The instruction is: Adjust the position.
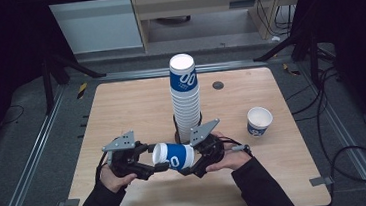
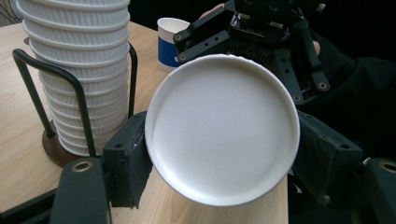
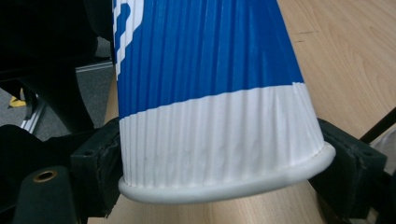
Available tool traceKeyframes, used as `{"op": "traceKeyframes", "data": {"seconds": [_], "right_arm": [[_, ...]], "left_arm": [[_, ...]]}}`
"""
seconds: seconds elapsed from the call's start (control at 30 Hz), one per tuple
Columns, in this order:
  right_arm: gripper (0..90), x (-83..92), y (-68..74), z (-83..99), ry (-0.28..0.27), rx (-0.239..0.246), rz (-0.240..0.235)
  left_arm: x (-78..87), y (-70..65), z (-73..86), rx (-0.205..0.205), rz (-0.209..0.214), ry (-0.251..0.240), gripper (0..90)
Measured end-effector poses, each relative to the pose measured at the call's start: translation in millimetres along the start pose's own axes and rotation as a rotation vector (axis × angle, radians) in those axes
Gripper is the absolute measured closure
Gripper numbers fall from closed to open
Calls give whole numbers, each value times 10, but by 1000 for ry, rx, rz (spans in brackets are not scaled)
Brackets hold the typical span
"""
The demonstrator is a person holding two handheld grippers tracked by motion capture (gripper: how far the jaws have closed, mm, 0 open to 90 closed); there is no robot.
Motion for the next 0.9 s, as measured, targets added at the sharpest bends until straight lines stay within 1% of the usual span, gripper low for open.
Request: {"op": "traceKeyframes", "data": {"seconds": [0.13,0.27,0.33,0.37,0.43,0.5,0.63,0.7,0.73,0.77,0.9], "right_arm": [[158,23,-8,4,2,-1,7],[157,63,-20,10,7,-5,19],[157,96,-31,17,13,-1,27],[157,116,-34,21,23,1,35],[156,156,-42,22,46,14,50],[156,200,-49,16,72,26,65],[156,263,-57,-3,125,57,91],[156,276,-51,-14,153,70,97],[156,274,-48,-21,165,74,93],[156,270,-46,-26,181,87,93],[156,217,-26,-46,243,114,90]], "left_arm": [[16,1,-6,-4,-10,-4,261],[71,8,-22,-6,-24,-16,257],[97,11,-26,-10,-30,-7,251],[105,14,-25,-13,-31,1,245],[104,20,-17,-16,-36,26,238],[83,24,1,-23,-39,62,229],[-6,20,48,-30,-42,138,220],[-48,22,70,-31,-42,170,216],[-67,23,81,-31,-45,184,211],[-83,27,92,-30,-46,194,208],[-132,32,121,-30,-43,225,196]]}}
Point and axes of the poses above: each handheld gripper's, and its own axes: x roughly backward along the jaws, z roughly out of its underside, y roughly to its left, the point moved 1 cm from there along -x, roughly forward along the jaws, and after that the axes turned 4 degrees about -y, right-handed, at the moved point
